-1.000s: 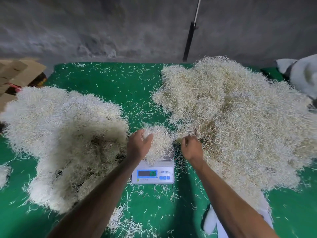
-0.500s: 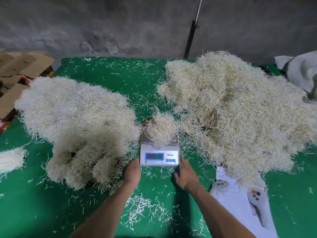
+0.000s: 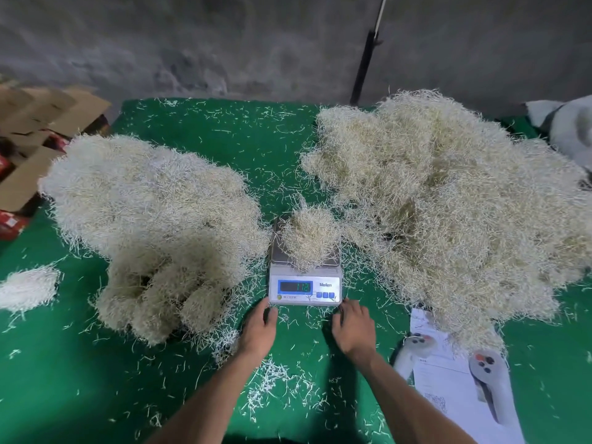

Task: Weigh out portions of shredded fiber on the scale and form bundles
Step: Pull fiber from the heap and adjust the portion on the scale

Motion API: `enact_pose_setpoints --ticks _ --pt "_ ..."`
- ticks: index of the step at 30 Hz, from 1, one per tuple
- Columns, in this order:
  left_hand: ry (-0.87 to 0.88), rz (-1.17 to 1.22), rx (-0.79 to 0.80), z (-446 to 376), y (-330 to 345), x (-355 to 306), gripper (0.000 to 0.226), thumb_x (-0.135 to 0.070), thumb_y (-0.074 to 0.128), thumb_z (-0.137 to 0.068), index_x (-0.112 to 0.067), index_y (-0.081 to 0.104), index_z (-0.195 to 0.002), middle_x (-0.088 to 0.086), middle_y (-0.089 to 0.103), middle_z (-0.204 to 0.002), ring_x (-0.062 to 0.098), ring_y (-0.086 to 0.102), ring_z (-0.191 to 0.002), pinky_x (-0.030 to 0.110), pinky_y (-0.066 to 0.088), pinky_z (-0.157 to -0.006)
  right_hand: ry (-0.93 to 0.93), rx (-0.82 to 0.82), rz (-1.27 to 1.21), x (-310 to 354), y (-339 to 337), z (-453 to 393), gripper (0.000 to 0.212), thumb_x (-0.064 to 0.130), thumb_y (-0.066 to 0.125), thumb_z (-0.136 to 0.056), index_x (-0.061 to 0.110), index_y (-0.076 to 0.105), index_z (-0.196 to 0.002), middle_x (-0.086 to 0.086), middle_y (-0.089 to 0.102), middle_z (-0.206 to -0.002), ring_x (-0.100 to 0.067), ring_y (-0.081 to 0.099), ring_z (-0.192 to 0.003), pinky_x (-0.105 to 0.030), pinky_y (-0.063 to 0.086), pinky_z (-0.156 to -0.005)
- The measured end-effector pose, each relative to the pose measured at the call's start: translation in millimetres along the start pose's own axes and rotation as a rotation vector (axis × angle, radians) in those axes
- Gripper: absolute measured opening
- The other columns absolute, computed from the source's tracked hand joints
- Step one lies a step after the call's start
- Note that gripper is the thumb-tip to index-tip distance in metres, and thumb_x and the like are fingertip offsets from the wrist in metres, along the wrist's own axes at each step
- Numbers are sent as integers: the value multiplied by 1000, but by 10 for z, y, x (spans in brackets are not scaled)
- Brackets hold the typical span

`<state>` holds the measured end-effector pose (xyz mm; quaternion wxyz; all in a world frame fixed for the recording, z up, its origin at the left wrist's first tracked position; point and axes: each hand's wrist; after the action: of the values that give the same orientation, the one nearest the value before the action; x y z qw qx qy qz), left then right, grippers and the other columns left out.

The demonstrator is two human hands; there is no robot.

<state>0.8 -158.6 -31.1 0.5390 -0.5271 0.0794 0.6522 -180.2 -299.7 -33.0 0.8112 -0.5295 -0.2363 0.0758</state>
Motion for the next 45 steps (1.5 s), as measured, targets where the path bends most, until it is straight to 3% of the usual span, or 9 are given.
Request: enact_pose_setpoints --ticks 4,10,16,22,26,31,35,40,45 --pt "72 -64 -170 -148 -30 -371 55 -44 49 -103 -28 35 -154 -1 40 -157 23 38 -143 53 34 -118 35 -88 -283 136 -558 -372 50 37 22 -110 15 66 -98 -8 69 -88 -18 71 -78 -39 62 -74" --pt "278 -159 -178 -487 -42 -988 86 -49 69 -89 -30 22 -158 -6 23 -165 18 20 -152 51 22 -124 -51 -234 -690 497 -1163 -989 29 20 49 -107 13 58 -134 10 64 -89 -7 69 -71 -22 58 -57" --pt "292 -247 -198 -1058 19 -1521 95 -68 57 -89 -23 14 -161 -5 10 -169 18 7 -155 46 9 -127 -191 -310 -730 857 -1440 -1482 35 34 48 -108 14 60 -135 -3 67 -126 -12 63 -105 -37 56 -96" --pt "450 -312 -364 -1540 -30 -1733 35 -42 68 -93 -33 67 -127 -18 55 -135 9 44 -125 33 32 -104 -316 -3 -543 1042 -1575 -1811 35 53 65 -95 19 73 -99 -2 64 -134 -19 57 -125 -49 44 -112" --pt "368 -98 -331 -1562 -24 -1755 28 -44 75 -87 -25 73 -108 -15 71 -95 4 62 -76 35 54 -82 -349 -18 -550 1104 -1795 -1962 13 25 67 -97 14 74 -93 -12 70 -110 -29 65 -104 -48 51 -98" --pt "294 -110 -284 -1593 -60 -1775 34 -34 74 -91 -19 71 -121 -3 75 -113 6 54 -59 28 54 -69 -190 -53 -1062 1294 -2139 -1947 21 13 62 -101 -5 72 -94 -10 70 -106 -18 65 -84 -26 59 -76" --pt "246 -123 -241 -1543 -103 -1476 18 -20 71 -94 -9 73 -108 -1 72 -105 4 53 -59 30 58 -64 -207 -185 -1414 1388 -2761 -1986 28 29 63 -101 4 75 -99 -10 75 -92 -23 69 -80 -38 62 -80" --pt "253 -29 -311 -1508 -147 -1516 31 -27 63 -99 -23 62 -130 -6 65 -124 -16 46 -66 6 38 -59 -332 -90 -833 1325 -2568 -1964 32 31 51 -107 4 67 -109 -21 69 -107 -32 72 -88 -45 64 -77" --pt "296 -81 -403 -1519 -237 -1646 31 -27 60 -100 -17 61 -129 5 67 -124 11 51 -101 31 47 -86 -204 220 -230 1017 -1872 -1874 24 18 64 -99 10 65 -122 -12 69 -111 -26 69 -96 -33 59 -81"
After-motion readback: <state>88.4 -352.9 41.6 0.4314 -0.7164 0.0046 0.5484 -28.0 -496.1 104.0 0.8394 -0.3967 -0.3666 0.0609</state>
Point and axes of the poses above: each hand's wrist, its own z-axis away from the middle knuckle, its own y-axis out of the palm, x = y × z
